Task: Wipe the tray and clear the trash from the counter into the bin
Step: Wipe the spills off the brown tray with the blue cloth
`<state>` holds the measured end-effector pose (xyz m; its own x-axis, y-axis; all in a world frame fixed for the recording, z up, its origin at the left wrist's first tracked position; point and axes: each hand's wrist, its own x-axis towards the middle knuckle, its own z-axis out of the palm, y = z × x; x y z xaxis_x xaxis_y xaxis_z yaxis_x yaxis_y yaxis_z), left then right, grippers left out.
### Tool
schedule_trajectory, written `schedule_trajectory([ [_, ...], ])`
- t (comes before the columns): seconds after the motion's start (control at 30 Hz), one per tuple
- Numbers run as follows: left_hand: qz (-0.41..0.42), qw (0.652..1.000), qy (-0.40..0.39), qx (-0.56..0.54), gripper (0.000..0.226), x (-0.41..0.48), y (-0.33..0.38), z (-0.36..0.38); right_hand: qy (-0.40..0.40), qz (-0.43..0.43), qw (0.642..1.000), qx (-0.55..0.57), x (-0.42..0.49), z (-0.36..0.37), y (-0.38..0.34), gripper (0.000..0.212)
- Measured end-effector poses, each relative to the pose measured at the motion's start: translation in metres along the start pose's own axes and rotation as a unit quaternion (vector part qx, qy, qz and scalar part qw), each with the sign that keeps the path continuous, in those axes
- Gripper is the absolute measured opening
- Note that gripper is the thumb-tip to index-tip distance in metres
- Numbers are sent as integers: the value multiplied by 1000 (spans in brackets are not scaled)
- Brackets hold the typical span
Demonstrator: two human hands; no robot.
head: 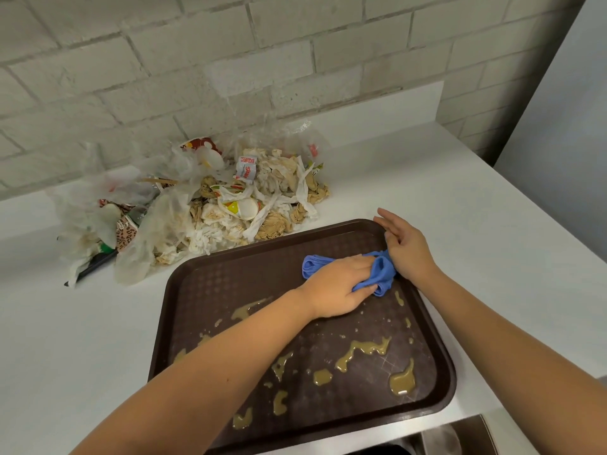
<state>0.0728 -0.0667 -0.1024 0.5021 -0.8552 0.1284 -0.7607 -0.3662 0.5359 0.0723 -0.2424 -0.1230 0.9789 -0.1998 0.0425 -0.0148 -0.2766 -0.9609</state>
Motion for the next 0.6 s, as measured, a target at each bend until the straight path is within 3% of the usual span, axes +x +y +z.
schedule_trajectory([
  [0.1, 4, 1000, -9, -11, 21, -8, 8, 5, -3, -2, 1000, -9, 1, 0, 2, 49],
  [0.27, -20, 998, -47, -34, 40, -21, 16, 12, -8, -7, 1000, -17, 1, 0, 4, 47],
  [0.37, -69, 990, -38, -115, 39, -27, 24, 11, -6, -8, 1000, -25, 1, 0, 2, 46],
  [0.43, -137, 966, 17, -218, 35, -30, 33, 5, -1, -8, 1000, -30, 1, 0, 0, 45],
  [0.53, -231, 897, 137, -351, 22, -38, 44, -11, 3, -14, 1000, -26, 1, 1, -1, 45],
  [0.6, -278, 849, 200, -402, 27, -49, 48, -27, 5, -17, 1000, -26, 0, 2, 0, 44],
])
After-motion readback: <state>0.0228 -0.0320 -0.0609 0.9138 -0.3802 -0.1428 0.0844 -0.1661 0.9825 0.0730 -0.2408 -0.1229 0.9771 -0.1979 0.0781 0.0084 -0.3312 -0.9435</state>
